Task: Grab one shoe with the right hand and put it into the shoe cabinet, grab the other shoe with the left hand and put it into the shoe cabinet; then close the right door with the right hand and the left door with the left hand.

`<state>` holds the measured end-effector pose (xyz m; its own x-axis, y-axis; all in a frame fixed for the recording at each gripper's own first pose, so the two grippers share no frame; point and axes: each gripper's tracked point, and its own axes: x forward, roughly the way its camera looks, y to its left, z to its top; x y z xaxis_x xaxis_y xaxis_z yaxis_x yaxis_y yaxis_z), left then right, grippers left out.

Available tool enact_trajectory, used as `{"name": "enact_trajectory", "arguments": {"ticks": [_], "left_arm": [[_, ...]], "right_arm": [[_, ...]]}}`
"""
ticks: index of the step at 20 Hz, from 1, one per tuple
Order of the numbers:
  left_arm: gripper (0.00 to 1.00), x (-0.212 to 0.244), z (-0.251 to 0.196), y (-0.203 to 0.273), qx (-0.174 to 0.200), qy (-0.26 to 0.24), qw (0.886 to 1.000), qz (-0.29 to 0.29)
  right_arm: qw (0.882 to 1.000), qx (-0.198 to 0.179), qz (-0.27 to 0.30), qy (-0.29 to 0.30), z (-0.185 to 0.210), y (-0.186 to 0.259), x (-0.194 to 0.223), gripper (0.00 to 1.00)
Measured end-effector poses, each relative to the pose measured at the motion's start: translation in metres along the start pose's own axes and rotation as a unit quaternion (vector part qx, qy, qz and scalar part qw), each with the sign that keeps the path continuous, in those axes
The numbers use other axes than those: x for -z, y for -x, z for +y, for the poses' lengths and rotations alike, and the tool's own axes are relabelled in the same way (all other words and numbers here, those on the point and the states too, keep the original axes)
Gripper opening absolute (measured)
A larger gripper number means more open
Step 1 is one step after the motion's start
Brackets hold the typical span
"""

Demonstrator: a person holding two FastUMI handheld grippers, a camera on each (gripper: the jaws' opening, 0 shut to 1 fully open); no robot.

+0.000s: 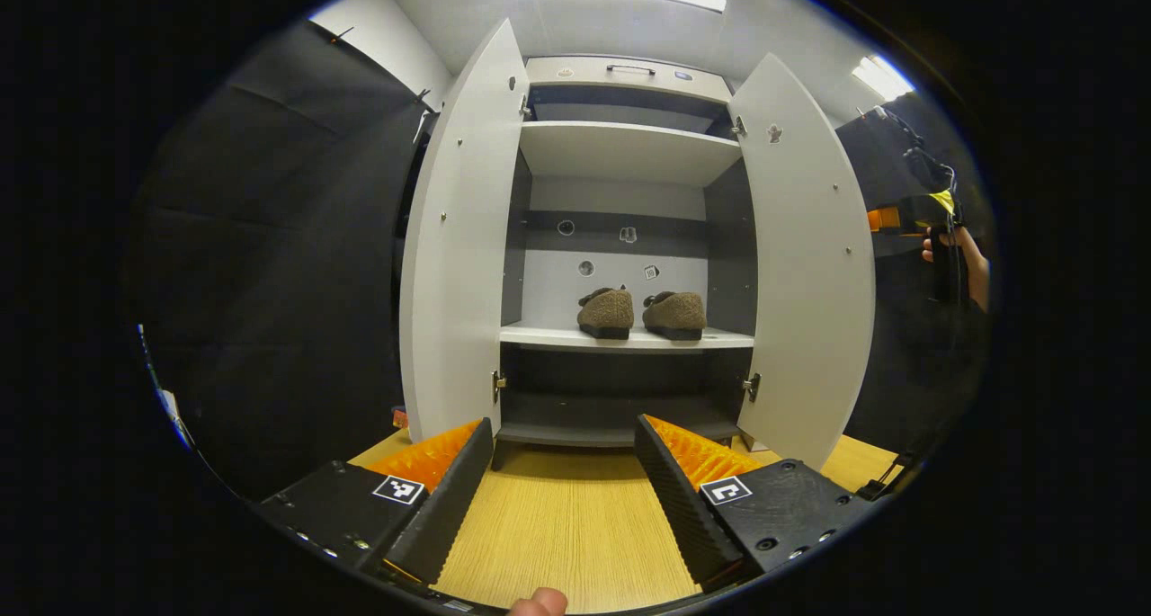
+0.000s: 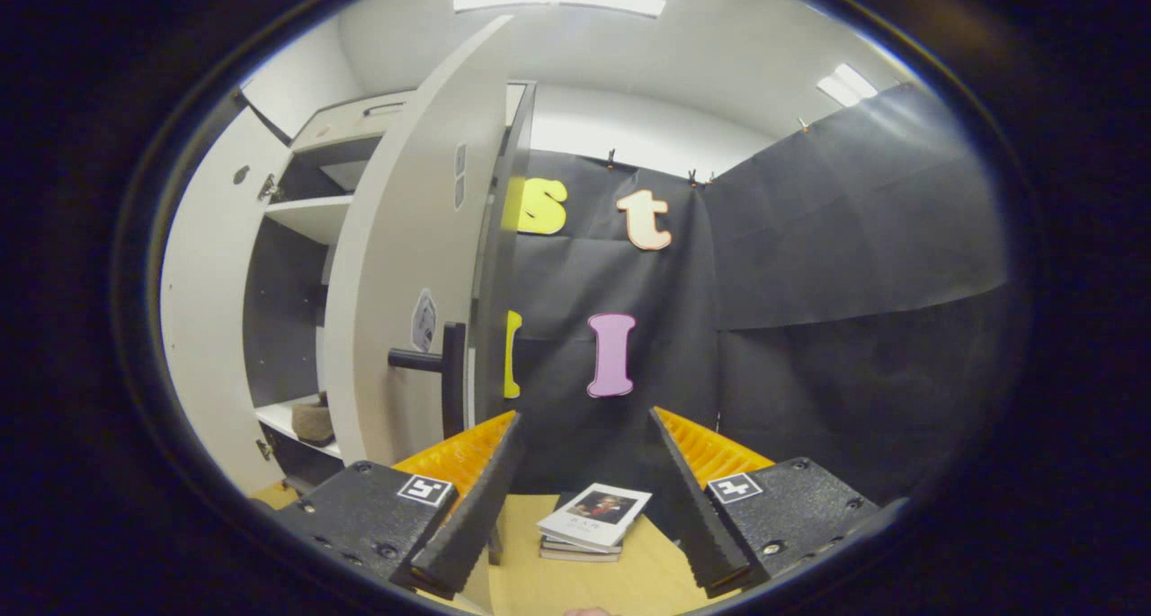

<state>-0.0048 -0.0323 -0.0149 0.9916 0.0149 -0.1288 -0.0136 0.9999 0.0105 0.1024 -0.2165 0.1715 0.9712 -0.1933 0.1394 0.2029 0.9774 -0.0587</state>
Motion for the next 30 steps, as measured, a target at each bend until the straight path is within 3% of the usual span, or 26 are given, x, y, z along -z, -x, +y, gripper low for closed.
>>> {"name": "enact_trajectory", "arguments": {"ticks": [4,11,22,26,30], "left_arm": [[0.95,-0.005,-0.001,-0.001,0.001,0.0,1.0,-0.006],[0.95,-0.007,0.006,0.0,-0.003,0.005,1.0,-0.006],[0.96,-0.007,0.019,0.0,-0.016,0.008,1.0,0.001],[0.95,-0.007,0.02,0.001,-0.018,0.006,1.0,0.0],[0.95,-0.008,0.023,0.003,-0.022,0.004,1.0,0.002]], "right_arm": [[1.0,-0.022,0.0,0.01,0.016,0.008,-0.001,0.85],[0.996,-0.093,0.0,-0.013,0.088,0.012,0.0,0.88],[0.984,-0.168,0.006,-0.054,0.189,-0.022,0.01,0.89],[0.986,-0.164,0.003,-0.044,0.194,-0.024,0.009,0.89],[0.987,-0.157,-0.008,-0.039,0.186,0.002,0.009,0.88]]}}
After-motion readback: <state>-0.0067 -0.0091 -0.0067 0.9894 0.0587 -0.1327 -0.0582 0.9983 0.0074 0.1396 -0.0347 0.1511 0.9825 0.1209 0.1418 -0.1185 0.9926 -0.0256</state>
